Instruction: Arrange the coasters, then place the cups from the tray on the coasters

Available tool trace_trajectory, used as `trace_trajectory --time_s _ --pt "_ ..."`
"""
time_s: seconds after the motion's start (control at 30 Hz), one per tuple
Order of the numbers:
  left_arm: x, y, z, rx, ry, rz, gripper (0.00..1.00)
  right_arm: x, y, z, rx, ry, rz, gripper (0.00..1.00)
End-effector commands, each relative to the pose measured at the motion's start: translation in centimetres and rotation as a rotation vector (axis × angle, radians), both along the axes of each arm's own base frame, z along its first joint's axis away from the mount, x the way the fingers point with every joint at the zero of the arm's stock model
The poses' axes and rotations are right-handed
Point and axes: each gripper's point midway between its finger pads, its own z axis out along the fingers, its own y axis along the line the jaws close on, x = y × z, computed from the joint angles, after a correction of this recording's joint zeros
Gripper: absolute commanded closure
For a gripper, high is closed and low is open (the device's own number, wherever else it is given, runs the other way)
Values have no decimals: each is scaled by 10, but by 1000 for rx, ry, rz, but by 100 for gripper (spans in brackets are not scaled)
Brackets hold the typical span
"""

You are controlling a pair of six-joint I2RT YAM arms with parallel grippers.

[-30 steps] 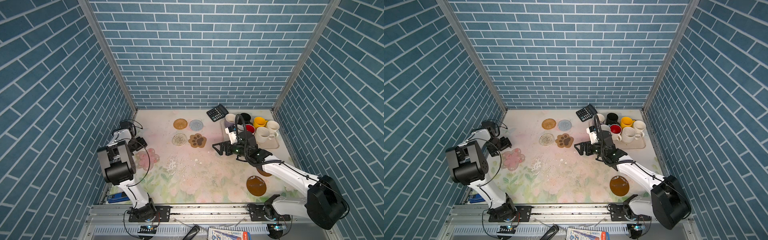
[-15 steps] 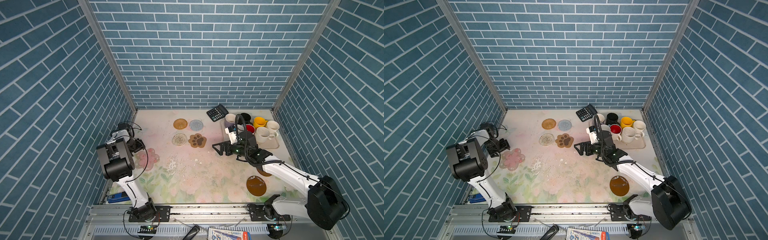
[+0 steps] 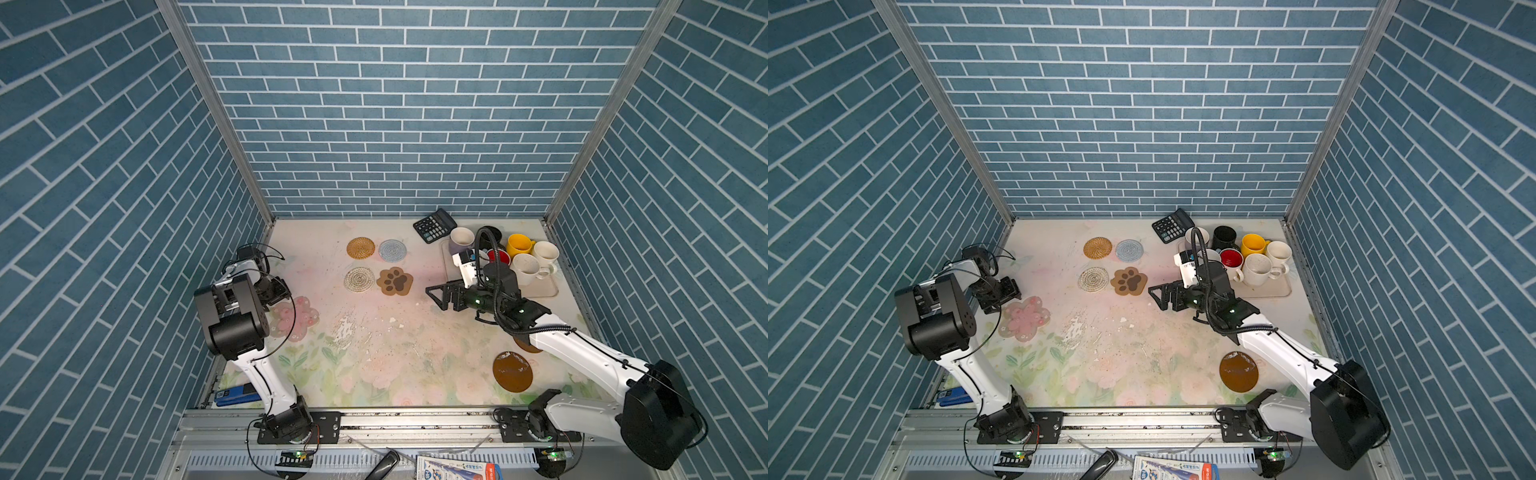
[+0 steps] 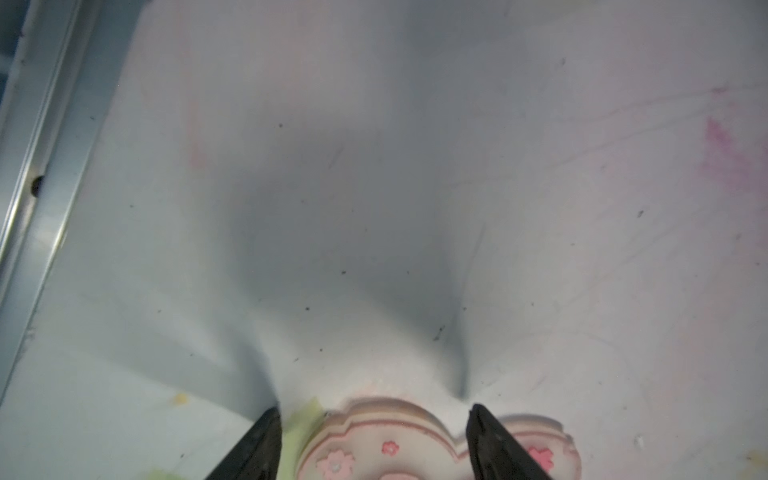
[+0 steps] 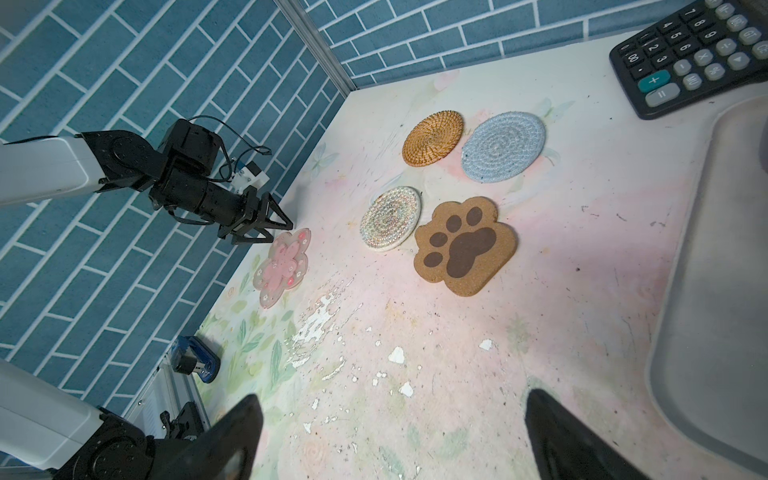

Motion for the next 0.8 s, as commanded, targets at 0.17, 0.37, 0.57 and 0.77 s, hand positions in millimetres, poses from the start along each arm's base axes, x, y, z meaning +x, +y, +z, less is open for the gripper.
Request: trace_trajectory --time_s 0.17,0.37,0.57,0.77 --pt "-11 -30 -15 -29 60 -51 33 -8 -1 5 31 -4 14 2" --pt "-21 -48 -13 -14 92 -76 33 -6 -3 5 31 -4 4 1" --pt "-28 -78 -14 -37 68 -79 34 -6 -4 7 46 -6 -4 2" --pt "-22 -115 -2 -54 12 -121 34 -7 -3 6 54 -2 -2 2"
